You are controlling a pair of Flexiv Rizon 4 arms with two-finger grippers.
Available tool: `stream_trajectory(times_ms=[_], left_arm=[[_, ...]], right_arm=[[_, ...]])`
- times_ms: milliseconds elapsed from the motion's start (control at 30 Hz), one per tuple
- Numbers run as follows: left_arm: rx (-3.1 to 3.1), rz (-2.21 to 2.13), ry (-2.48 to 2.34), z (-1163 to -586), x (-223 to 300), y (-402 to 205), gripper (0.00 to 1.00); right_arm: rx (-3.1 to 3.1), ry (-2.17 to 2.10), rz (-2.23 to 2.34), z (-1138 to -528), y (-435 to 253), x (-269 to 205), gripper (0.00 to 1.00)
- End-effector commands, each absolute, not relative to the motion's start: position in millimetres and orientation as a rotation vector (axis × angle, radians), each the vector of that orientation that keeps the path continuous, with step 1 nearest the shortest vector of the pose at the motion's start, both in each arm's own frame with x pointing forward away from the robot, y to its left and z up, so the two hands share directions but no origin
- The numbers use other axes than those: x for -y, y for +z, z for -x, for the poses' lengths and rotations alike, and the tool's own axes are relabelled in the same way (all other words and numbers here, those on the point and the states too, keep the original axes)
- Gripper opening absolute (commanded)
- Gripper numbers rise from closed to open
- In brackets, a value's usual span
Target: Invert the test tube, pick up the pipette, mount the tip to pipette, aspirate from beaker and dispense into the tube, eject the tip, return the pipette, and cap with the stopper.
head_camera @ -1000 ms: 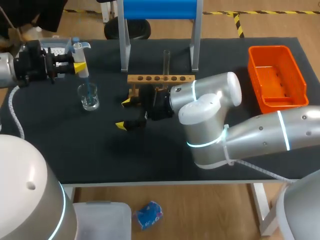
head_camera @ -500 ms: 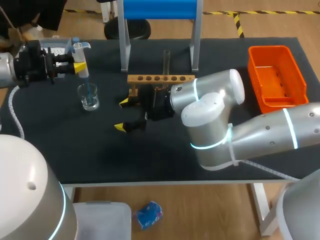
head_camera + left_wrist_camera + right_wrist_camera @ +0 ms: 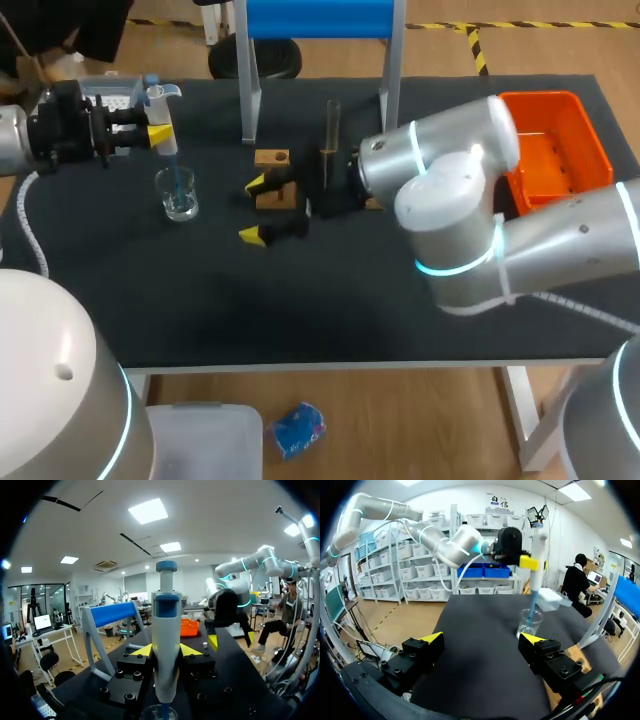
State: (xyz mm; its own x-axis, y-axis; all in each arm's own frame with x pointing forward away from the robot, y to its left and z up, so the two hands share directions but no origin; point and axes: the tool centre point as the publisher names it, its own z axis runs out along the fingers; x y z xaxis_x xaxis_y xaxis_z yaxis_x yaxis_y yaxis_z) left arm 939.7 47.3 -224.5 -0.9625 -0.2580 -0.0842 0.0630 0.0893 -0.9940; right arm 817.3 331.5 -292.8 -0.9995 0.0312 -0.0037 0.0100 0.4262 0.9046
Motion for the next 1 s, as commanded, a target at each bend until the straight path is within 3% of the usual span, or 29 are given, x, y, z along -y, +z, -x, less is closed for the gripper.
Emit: stream_trajectory(times_ms=[33, 400, 1000], left_arm=[[-2.127, 0.196, -1.961, -940, -47, -225, 0.00], [-2.127, 0.196, -1.961, -940, -47, -225, 0.00], [-2.127, 0.196, -1.961, -940, -47, -225, 0.00]], right_arm=[[-2.788, 1.600, 0.071, -832, -253, -290, 1.00], [-2.753, 1.603, 0.180, -881, -201, -286, 1.00], [-2.772, 1.607, 0.388, -916, -156, -345, 1.00]])
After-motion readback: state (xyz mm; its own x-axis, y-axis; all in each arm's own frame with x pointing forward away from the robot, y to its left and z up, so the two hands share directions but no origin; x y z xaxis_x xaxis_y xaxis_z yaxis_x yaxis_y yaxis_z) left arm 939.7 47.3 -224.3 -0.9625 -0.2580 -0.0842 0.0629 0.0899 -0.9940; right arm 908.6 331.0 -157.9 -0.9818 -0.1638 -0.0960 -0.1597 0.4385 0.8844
